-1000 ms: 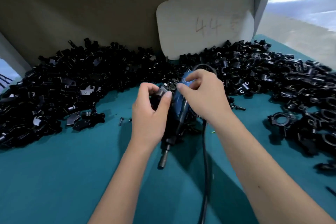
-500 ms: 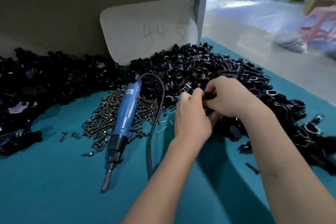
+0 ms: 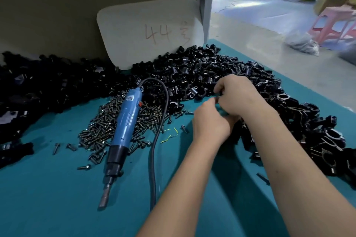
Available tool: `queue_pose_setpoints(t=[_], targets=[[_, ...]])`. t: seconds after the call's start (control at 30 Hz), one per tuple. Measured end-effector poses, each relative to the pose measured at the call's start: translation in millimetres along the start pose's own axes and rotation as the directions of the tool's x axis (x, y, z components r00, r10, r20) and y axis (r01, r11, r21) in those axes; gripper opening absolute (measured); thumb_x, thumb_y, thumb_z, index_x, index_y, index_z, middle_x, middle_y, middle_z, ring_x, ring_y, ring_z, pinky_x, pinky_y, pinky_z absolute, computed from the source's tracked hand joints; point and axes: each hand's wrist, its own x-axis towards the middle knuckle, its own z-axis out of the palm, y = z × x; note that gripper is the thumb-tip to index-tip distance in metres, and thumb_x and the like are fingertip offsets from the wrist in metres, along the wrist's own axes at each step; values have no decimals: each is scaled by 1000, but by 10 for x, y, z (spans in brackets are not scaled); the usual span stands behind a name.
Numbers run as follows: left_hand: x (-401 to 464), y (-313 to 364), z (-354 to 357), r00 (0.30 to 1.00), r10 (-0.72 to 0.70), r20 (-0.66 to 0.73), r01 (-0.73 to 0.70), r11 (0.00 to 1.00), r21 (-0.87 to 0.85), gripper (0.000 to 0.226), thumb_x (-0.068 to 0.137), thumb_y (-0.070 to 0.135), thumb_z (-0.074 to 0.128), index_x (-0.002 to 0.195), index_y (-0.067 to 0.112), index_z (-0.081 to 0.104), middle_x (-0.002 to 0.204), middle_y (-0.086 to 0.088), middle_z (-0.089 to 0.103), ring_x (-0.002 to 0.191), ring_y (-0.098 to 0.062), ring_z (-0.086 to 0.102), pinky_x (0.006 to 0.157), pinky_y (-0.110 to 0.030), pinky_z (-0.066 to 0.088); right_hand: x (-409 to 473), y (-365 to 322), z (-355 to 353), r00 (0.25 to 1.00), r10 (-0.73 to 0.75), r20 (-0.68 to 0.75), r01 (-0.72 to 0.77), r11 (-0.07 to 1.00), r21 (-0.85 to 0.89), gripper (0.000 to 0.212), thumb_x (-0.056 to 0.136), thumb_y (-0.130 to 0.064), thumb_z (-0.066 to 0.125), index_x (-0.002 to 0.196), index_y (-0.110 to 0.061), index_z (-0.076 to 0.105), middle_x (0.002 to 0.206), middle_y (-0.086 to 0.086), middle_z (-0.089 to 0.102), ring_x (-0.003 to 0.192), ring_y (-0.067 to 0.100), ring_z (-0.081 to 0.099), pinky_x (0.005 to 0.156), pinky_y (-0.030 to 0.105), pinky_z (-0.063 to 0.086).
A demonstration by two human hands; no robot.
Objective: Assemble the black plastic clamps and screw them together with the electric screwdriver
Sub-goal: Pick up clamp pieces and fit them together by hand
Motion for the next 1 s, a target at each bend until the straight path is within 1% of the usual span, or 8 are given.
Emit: queue_pose_setpoints(t=[0.13, 0.23, 0.43, 0.6, 0.7, 0.8, 0.9, 1.0], targets=[[84, -162, -337, 980, -6, -199, 16, 999, 49, 17, 83, 16, 70, 98, 24, 73, 102, 3, 72, 99, -23, 67, 87, -35, 54, 152, -162, 152, 995, -70, 75, 77, 993, -86, 48, 85, -6, 66, 128, -28, 70, 124, 9, 70, 119, 32, 63, 97, 39, 54], [89, -217, -482, 974, 14, -226, 1, 998, 65, 13, 83, 14, 65, 91, 22, 71, 96, 4, 71, 92, -20, 66, 86, -38, 55, 212, -278, 352, 987, 63, 145, -44, 990, -132, 42, 89, -13, 65, 130, -25, 66, 131, 13, 64, 123, 38, 57, 101, 48, 52], [36, -349, -634, 955, 184, -232, -170, 982, 79, 11, 83, 13, 65, 80, 22, 69, 84, 8, 70, 76, -14, 64, 75, -38, 56, 230, -453, 450, 993, 119, -15, -120, 982, -146, 18, 87, -12, 70, 83, -14, 52, 112, 16, 66, 109, 41, 63, 86, 45, 46], [-71, -457, -993, 797, 495, -347, -465, 869, 170, 9, 86, 15, 70, 77, 16, 67, 80, 7, 63, 72, -11, 59, 69, -35, 50, 184, -713, 391, 993, -20, -114, 8, 994, -107, 24, 103, -28, 58, 108, -6, 61, 119, 24, 65, 118, 42, 55, 98, 45, 40], [-170, -608, -1316, 670, 573, -473, -523, 816, 246, 12, 88, 13, 68, 77, 12, 64, 77, 4, 60, 71, -16, 56, 65, -32, 46, 34, -1045, 422, 996, -69, -58, 80, 972, 221, 31, 106, -33, 56, 123, -8, 62, 128, 26, 51, 114, 43, 52, 102, 43, 45], [-296, -844, -1688, 611, 511, -605, -460, 851, 255, 15, 90, 12, 64, 76, 11, 62, 73, 4, 60, 68, -15, 56, 60, -32, 44, -137, -1395, 544, 976, -218, -7, 203, 894, 399, 27, 106, -32, 58, 96, -7, 62, 97, 15, 59, 83, 30, 52, 67, 31, 43], [-429, -1145, -2021, 573, 394, -719, -293, 918, 269, 15, 91, 12, 61, 76, 11, 63, 73, 4, 61, 72, -21, 57, 64, -39, 45, -286, -1683, 665, 940, -340, 30, 286, 833, 474, 37, 104, -35, 62, 88, -1, 62, 79, 15, 70, 70, 32, 61, 64, 32, 50], [-566, -1451, -2332, 489, 280, -826, 19, 944, 331, 8, 88, 16, 62, 82, 13, 66, 86, -1, 65, 93, -28, 54, 78, -32, 38, -387, -1895, 790, 906, -422, 30, 342, 774, 533, 41, 100, -41, 68, 82, -4, 65, 65, 5, 67, 50, 10, 52, 53, 23, 42]])
